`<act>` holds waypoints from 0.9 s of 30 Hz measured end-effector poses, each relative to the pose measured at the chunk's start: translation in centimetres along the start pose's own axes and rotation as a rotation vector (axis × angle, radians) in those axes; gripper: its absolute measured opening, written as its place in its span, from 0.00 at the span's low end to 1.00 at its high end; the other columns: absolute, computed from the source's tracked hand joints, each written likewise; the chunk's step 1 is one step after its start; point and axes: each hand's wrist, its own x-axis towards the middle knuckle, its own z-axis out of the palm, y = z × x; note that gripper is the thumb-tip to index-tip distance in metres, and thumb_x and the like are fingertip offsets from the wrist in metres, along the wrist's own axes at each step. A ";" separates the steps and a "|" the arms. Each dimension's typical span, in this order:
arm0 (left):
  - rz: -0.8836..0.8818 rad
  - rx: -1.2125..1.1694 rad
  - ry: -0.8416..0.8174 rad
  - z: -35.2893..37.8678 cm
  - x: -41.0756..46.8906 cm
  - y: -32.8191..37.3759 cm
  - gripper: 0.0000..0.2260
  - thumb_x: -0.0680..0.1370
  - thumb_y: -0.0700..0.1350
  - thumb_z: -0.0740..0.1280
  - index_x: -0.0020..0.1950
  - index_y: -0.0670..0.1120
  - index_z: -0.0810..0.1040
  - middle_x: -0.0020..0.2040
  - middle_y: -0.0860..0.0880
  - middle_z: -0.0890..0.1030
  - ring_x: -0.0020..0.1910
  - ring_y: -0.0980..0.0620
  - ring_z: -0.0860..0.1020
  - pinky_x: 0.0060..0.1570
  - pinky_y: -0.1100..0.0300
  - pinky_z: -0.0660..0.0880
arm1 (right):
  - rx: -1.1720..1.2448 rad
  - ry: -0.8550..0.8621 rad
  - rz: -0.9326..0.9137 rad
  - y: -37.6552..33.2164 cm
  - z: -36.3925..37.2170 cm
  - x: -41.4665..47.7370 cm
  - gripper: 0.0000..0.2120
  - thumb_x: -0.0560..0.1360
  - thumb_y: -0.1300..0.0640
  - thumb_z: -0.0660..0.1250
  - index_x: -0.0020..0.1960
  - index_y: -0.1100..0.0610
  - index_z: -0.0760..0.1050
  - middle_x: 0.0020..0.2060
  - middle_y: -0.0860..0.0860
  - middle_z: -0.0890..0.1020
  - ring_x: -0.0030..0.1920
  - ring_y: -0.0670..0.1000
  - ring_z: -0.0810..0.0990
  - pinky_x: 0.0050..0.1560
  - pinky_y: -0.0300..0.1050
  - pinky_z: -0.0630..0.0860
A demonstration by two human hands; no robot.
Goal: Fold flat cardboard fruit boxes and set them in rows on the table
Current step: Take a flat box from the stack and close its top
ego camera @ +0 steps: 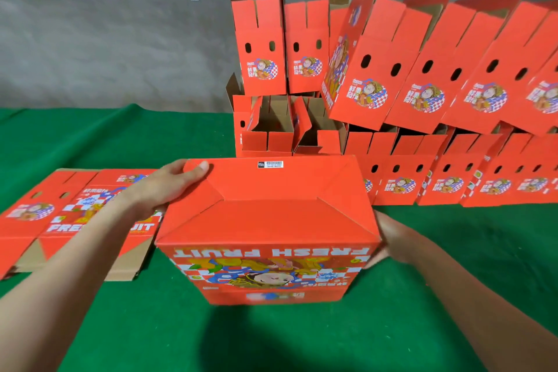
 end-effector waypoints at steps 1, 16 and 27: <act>0.028 -0.036 0.001 -0.4 -0.2 0.3 0.30 0.66 0.68 0.69 0.58 0.48 0.76 0.51 0.46 0.83 0.50 0.44 0.81 0.59 0.42 0.72 | -0.025 -0.010 -0.011 -0.2 -0.4 -0.3 0.14 0.82 0.47 0.53 0.53 0.54 0.73 0.49 0.55 0.81 0.45 0.57 0.83 0.35 0.51 0.82; 0.213 -0.617 0.185 -1.7 -0.6 1.3 0.14 0.75 0.35 0.54 0.49 0.47 0.76 0.43 0.49 0.79 0.36 0.54 0.76 0.36 0.63 0.72 | 0.177 -0.040 -0.521 -3.7 -1.2 -2.1 0.34 0.68 0.39 0.70 0.68 0.24 0.56 0.54 0.45 0.83 0.51 0.50 0.83 0.38 0.46 0.80; 0.342 -0.779 0.458 -1.0 1.9 0.6 0.29 0.77 0.38 0.64 0.76 0.45 0.57 0.73 0.47 0.66 0.65 0.52 0.72 0.63 0.53 0.71 | 0.092 0.266 -0.793 -7.5 0.6 -3.0 0.37 0.52 0.50 0.83 0.54 0.34 0.68 0.53 0.53 0.76 0.36 0.53 0.81 0.41 0.61 0.81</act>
